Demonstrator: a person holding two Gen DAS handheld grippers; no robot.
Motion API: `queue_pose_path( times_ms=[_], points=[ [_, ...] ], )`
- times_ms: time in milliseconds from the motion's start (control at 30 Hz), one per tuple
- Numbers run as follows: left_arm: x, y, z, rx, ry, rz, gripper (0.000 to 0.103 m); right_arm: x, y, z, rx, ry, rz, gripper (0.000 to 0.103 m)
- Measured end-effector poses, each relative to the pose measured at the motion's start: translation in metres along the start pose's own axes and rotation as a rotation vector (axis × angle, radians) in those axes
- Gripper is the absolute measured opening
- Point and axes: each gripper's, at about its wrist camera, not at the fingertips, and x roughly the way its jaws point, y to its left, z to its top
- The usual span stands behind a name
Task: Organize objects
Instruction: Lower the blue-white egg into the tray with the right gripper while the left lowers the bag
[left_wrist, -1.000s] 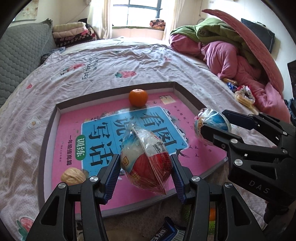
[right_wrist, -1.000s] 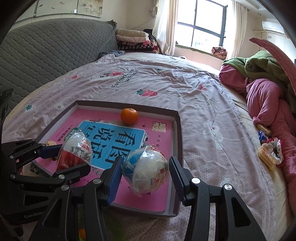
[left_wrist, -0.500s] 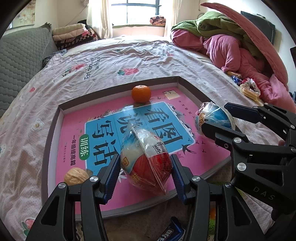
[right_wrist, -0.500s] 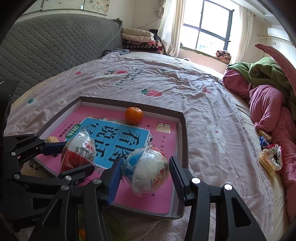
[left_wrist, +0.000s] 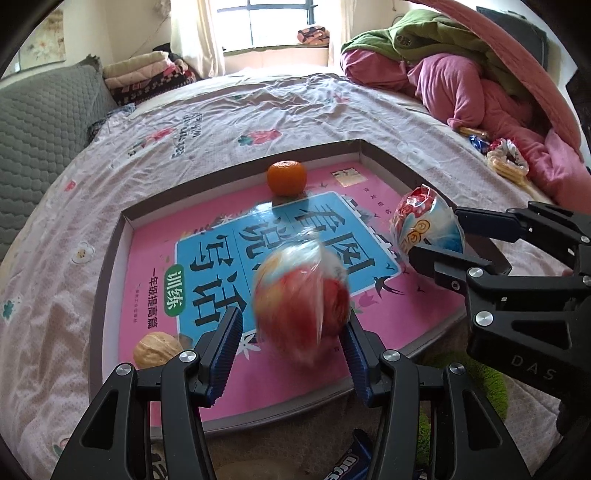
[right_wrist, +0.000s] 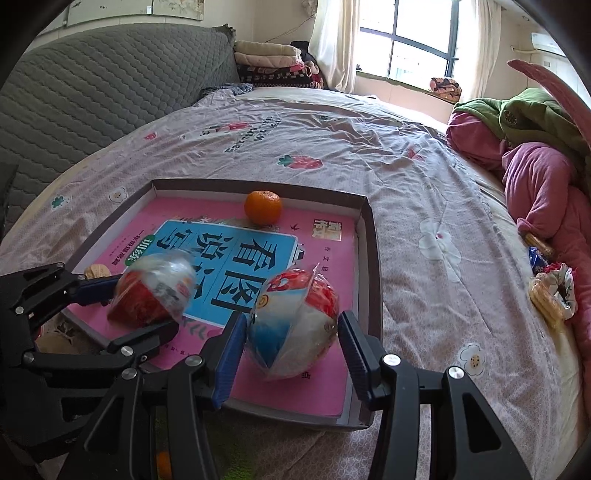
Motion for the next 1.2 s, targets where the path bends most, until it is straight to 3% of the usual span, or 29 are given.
queue_pose_path(
  times_ms=[400,1200],
  points=[
    [-0.002,0.001,-0.001,-0.017,0.001,-0.023,0.055,0.007,-0.007,-0.004,0.045,0.064,0.019,0.052],
    [-0.011,0.0,0.0,-0.021,-0.014,-0.034,0.055,-0.006,-0.015,-0.001,0.082,0.031,0.01,0.056]
  ],
)
